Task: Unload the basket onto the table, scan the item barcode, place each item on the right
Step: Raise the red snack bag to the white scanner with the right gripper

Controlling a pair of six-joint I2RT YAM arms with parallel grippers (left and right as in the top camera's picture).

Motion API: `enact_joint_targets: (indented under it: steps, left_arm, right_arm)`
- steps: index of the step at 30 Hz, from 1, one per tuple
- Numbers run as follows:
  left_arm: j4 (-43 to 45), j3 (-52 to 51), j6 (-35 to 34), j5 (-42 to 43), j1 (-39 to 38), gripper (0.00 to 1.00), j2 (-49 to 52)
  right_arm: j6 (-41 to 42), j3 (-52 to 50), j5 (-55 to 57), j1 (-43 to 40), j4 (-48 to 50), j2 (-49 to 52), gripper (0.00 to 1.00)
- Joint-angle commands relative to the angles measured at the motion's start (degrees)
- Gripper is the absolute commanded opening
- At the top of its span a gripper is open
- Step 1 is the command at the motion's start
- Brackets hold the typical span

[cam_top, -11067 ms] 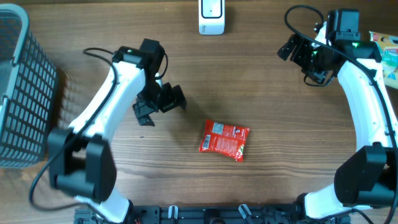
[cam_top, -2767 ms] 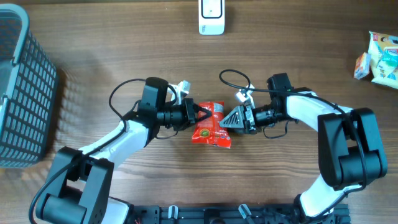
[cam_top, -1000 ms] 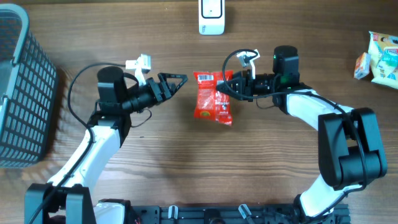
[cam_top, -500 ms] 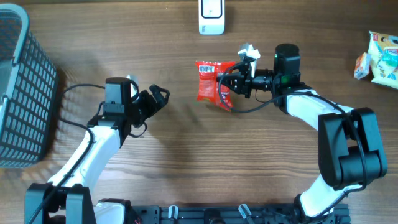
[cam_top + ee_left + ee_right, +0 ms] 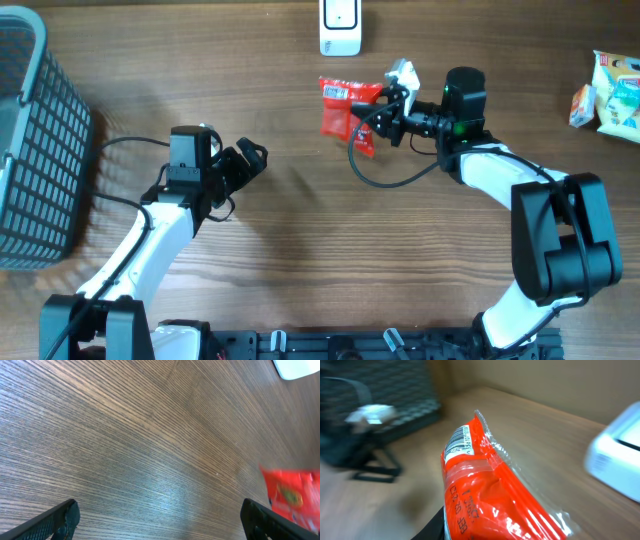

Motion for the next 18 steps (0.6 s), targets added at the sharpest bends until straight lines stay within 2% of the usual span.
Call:
enact_joint_targets:
  steps: [1,5,10,13,18]
  left_arm:
    - [0.0,0.1,0.9,-1.1,0.3,1.0,-0.3]
    - [0.0,0.1,0.9,-1.1,0.3,1.0,-0.3]
    - [0.0,0.1,0.9,-1.1,0.3,1.0,-0.3]
    - [0.0,0.1,0.9,-1.1,0.3,1.0,-0.3]
    - [0.0,0.1,0.9,-1.1,0.3,1.0,-0.3]
  right_arm:
    - [-3.9,0.7,19.7,0.4,-0.7,-4.6,0.05]
    - [-14.7,0.7,37.2,2.5,-5.3,-8.8,0.04]
    - [-40.1,0.7,64.3,8.7,-6.6,-10.7,0.04]
    - [-53.9,0.7,70.3,11.2,-6.1,-10.2,0.04]
    - [-61.6,0.7,72.4,11.6,0.1,-8.3,0.04]
